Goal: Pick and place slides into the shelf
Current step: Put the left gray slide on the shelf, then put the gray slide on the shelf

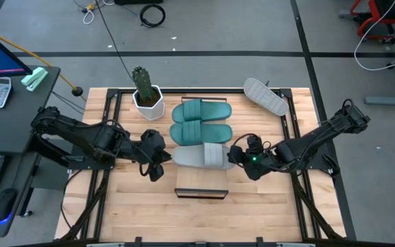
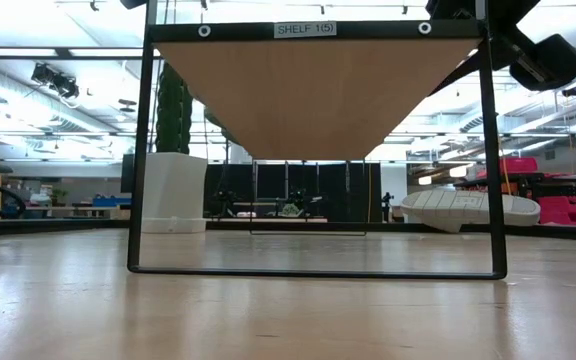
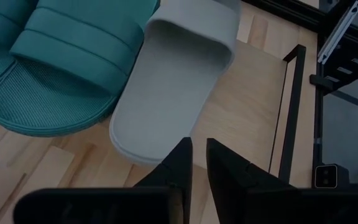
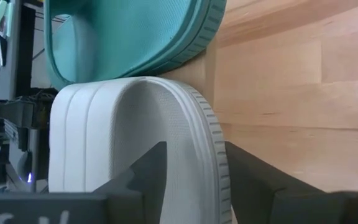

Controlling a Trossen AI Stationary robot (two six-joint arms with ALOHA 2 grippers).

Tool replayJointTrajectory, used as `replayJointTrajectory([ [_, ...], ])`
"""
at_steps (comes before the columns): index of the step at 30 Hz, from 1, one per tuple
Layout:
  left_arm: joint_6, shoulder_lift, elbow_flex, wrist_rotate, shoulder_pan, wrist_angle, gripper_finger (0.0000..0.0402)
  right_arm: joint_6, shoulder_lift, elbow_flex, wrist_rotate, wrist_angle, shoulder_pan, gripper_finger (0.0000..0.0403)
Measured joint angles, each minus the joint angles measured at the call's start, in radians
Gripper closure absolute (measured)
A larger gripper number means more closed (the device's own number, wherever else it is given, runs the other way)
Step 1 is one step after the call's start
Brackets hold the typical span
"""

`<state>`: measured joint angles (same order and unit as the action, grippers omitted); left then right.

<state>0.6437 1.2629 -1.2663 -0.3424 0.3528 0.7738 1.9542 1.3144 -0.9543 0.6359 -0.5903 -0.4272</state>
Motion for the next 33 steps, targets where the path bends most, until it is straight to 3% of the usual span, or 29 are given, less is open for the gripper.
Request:
replayJointTrajectory([
  [19,0.0,0.0,0.0,0.0,0.0,0.0,0.0353,-0.021,0.0,0.0,-0.017,-0.015,0.021,0.0214],
  [33,0.006,0.0,0.0,0.0,0.0,0.0,0.0347,-0.02,0.0,0.0,-0.036,-0.041,0.021,0.017],
])
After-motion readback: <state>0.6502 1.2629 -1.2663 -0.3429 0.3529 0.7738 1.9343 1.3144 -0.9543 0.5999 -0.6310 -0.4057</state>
